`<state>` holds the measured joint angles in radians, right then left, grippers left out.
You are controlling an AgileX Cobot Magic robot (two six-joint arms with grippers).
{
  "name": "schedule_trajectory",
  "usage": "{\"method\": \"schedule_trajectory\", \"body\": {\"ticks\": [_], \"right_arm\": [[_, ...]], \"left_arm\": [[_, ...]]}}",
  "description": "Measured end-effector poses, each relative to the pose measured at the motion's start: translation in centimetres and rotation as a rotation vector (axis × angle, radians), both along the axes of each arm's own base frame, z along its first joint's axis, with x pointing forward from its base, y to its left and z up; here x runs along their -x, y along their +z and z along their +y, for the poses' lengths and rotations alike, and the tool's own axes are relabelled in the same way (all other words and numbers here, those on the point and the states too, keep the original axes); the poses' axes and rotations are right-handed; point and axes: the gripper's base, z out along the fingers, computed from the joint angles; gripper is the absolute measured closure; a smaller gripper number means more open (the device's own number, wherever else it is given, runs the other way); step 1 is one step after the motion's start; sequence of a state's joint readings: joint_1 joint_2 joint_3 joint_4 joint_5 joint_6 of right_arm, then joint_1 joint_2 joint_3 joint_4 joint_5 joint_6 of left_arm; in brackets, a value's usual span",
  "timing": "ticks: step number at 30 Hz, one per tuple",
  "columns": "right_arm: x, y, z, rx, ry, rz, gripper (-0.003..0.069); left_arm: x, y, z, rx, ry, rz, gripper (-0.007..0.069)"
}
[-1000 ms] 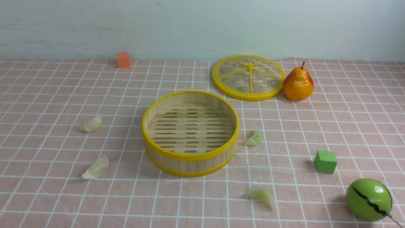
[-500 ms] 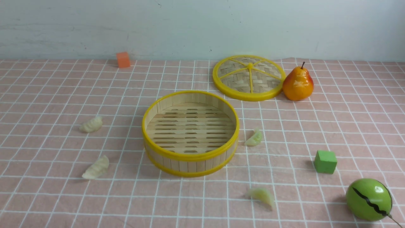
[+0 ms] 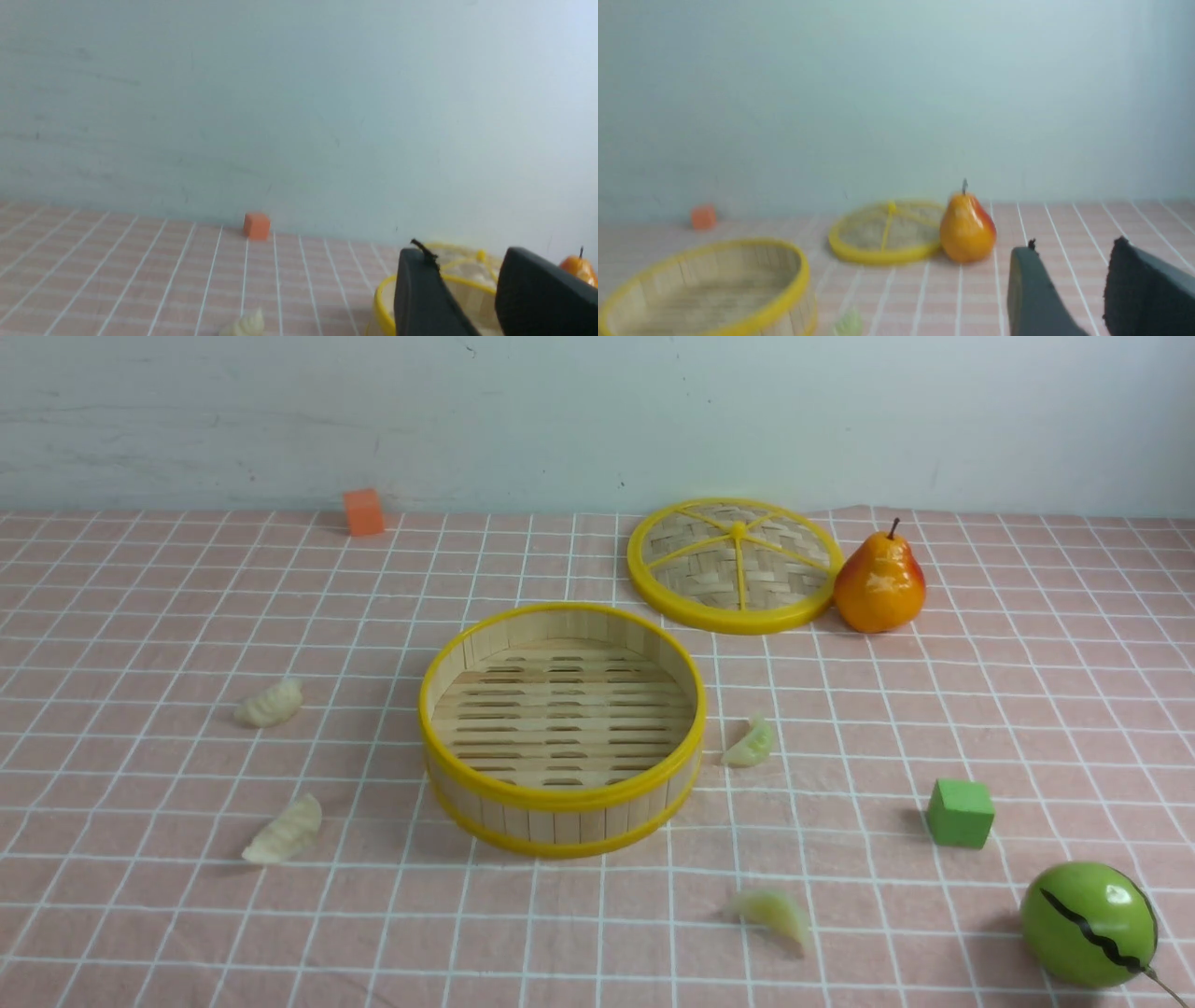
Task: Put the dumplings into the steamer on the table with the pink tablecloth.
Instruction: 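Reach for and grasp a dumpling on the table with the left gripper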
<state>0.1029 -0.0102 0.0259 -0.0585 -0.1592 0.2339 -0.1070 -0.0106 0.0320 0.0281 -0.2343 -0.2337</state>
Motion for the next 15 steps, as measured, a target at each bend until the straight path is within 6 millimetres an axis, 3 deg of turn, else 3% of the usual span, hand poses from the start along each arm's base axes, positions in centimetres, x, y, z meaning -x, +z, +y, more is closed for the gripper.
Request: {"method": "schedule_trajectory", "body": {"ticks": [6,10,11,12,15], "right_arm": [[0.7,1.9,0.1,-0.084,0.037,-0.207,0.0431],[0.5,3.4,0.1,-0.082,0.033,-0.180,0.0515],[0.1,5.1,0.1,-0.078,0.029,-0.145,0.0589],[-0.1,5.5,0.1,-0.071,0.025,-0.121,0.0616],[-2.0,7.3,0.2,0.030,-0.002,0.007,0.0676]], "left_arm": [[0.9,2.3,0.0,0.187,-0.080,-0.215,0.0410],[0.8,5.3,-0.2,0.227,-0.113,-0.120,0.0533],[0.1,7.1,-0.2,0.178,-0.087,-0.024,0.0610],[-0.1,8.1,-0.2,0.152,-0.075,-0.009,0.0636],[-2.5,11.0,-0.4,0.037,-0.023,0.094,0.0638]]}}
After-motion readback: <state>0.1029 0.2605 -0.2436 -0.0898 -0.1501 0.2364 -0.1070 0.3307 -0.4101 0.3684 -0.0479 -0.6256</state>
